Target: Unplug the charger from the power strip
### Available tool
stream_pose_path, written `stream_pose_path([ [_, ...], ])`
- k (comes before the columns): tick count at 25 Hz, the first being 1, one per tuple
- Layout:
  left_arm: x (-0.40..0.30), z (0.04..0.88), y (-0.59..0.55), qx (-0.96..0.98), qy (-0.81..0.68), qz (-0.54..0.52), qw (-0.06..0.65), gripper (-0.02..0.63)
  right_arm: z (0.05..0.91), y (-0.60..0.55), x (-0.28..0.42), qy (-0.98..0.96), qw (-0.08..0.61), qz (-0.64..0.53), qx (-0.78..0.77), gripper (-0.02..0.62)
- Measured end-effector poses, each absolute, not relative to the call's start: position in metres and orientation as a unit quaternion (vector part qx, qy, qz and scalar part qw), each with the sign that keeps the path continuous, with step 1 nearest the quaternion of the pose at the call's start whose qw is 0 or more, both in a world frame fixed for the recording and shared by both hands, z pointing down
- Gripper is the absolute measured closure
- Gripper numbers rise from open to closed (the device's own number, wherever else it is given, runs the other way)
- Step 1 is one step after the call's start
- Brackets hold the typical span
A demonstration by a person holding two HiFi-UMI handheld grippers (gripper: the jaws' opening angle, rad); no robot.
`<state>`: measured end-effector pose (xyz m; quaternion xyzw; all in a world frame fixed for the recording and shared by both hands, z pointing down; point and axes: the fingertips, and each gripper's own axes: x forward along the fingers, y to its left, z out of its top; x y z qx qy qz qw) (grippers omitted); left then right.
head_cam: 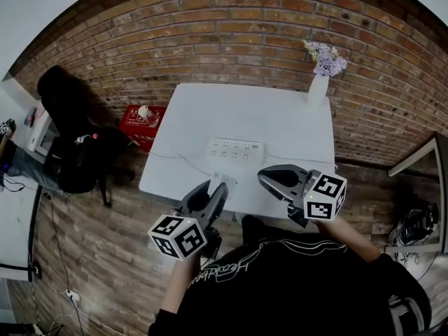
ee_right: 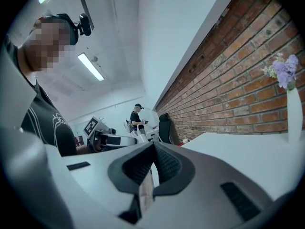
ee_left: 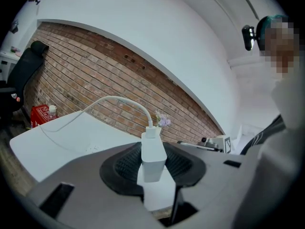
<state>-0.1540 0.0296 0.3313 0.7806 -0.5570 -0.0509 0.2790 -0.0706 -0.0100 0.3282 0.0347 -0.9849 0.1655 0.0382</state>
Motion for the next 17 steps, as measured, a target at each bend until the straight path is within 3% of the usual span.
stream_pose_path([
  [17, -0.1562, 0.3413, 0.0316, 0.774, -0.559, -0.069, 0.289, 0.468, 0.3362, -0.0061, -0.0796, -0.984, 0.076, 0.156, 0.024, 0.598],
])
